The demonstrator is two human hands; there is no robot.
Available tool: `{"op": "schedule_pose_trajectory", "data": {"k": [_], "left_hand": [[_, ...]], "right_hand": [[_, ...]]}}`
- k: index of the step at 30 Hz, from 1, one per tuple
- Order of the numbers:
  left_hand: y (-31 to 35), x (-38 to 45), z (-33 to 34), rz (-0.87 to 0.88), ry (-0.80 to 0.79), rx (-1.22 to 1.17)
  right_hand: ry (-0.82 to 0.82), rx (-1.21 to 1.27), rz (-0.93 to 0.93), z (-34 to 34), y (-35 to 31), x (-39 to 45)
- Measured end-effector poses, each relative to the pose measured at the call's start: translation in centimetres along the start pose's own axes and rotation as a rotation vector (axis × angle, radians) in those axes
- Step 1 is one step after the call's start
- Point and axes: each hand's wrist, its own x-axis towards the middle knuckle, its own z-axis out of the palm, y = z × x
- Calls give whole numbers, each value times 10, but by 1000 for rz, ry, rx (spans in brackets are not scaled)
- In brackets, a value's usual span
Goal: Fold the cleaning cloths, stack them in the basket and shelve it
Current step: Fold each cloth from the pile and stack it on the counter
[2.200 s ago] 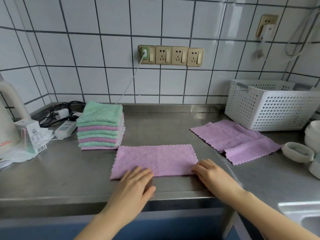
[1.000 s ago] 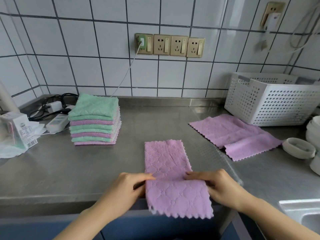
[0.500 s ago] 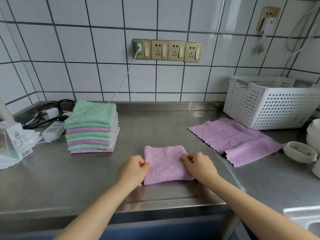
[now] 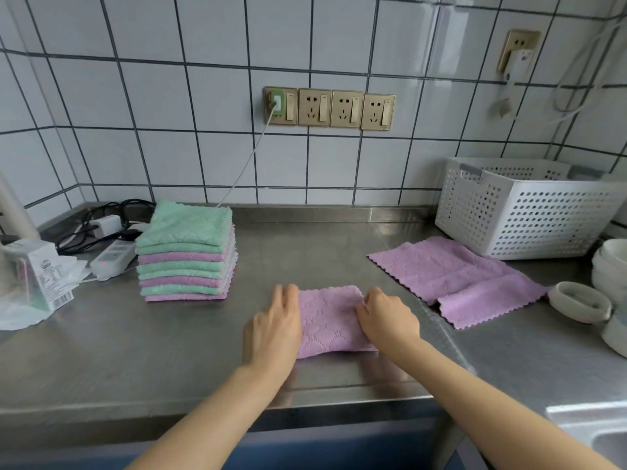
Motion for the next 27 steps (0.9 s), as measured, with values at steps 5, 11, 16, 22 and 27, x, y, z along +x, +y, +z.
{"op": "schedule_pose_trajectory", "data": {"k": [5,11,16,22,27], "left_hand": [[-2,-1,11,357,-91,-94],[-24,-8,8,222,-299,-82],[-26,-13,3,67,-397,-76],[1,-1,-10,-389,-218,-1006],[3,11,-7,-811,-268,-1474]], "right_hand": [[118,-45,-451,4,-4,-9],[-199,-118,-405,19,31,-17],[-255,-140,-338,11,38,-21],[-255,-126,-309,20,40,-18],[-162,-74,-362,23,39,-19]]}}
